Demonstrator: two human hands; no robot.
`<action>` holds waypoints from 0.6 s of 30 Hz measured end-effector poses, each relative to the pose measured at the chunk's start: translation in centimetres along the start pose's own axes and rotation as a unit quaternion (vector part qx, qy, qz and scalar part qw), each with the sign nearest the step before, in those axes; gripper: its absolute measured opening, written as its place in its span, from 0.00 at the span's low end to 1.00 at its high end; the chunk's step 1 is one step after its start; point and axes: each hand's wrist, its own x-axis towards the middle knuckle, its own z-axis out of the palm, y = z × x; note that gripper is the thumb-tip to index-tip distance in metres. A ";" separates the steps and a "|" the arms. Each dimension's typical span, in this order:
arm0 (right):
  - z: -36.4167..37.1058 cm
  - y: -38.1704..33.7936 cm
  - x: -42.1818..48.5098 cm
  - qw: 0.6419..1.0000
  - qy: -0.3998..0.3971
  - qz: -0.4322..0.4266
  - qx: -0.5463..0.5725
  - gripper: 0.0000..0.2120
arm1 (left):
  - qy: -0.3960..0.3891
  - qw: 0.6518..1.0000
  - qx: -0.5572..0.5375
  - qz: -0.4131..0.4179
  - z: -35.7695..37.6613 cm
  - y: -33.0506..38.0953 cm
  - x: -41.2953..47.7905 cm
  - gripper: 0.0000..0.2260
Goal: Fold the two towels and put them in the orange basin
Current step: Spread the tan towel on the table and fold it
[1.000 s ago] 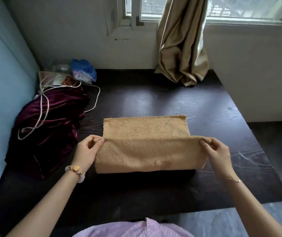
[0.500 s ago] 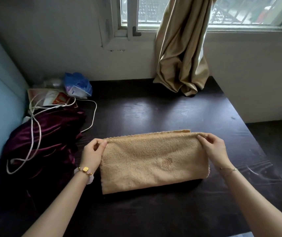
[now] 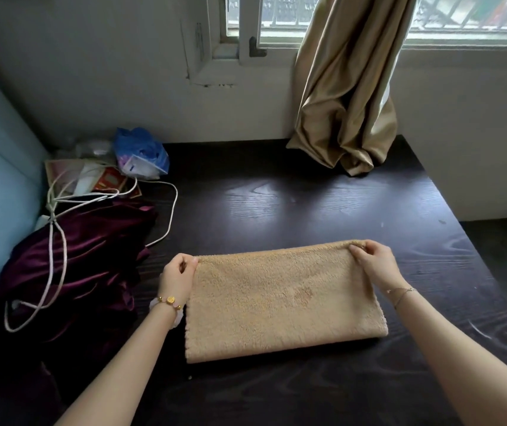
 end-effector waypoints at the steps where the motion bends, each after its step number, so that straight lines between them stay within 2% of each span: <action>1: 0.2 0.3 0.1 1.000 -0.003 0.003 -0.001 0.09 | 0.002 1.000 0.013 0.001 0.1 -0.1 0.1 0.11; 9: 0.7 1.4 0.5 0.999 -0.004 -0.013 -0.050 0.09 | 0.038 0.998 0.056 -0.001 1.2 0.4 0.1 0.11; 18: 0.6 0.8 1.2 0.997 -0.001 0.006 -0.075 0.09 | 0.082 0.993 0.089 0.008 2.0 0.4 0.3 0.10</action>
